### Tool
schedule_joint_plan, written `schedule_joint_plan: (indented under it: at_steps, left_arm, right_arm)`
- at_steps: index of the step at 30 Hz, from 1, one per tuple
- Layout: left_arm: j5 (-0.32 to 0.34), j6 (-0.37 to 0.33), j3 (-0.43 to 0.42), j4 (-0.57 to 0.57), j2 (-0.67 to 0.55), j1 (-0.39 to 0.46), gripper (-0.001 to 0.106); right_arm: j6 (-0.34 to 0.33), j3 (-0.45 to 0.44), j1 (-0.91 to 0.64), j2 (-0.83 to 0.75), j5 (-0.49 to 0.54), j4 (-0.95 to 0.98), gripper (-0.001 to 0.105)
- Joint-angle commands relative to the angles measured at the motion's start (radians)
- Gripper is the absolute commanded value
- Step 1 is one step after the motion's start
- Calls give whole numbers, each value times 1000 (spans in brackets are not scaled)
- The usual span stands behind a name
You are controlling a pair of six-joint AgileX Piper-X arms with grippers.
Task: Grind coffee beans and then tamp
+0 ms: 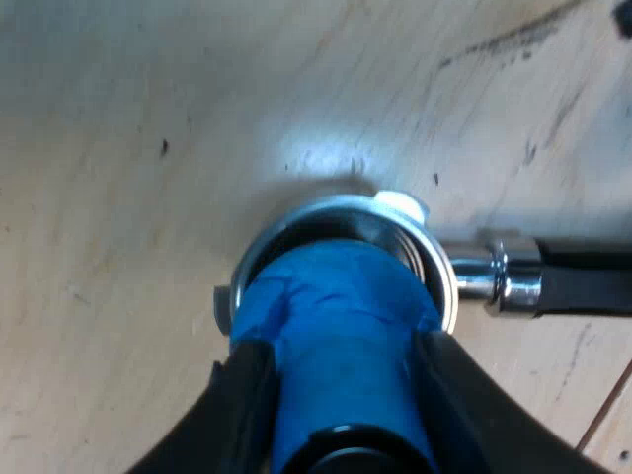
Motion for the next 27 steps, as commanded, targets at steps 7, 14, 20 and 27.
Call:
schedule_joint_plan:
  at_steps: [7,14,20,27]
  left_arm:
    - [21,-21,5,-67,1,1,0]
    - [19,-29,5,-56,1,1,0]
    - [13,-29,9,-60,20,1,0]
    - [26,-32,9,-33,72,1,0]
  right_arm:
    - [16,4,1,-5,-10,-7,72]
    - [20,4,1,-5,-10,-7,72]
    - [20,4,1,-5,-10,-7,72]
    - [22,4,1,-5,-10,-7,72]
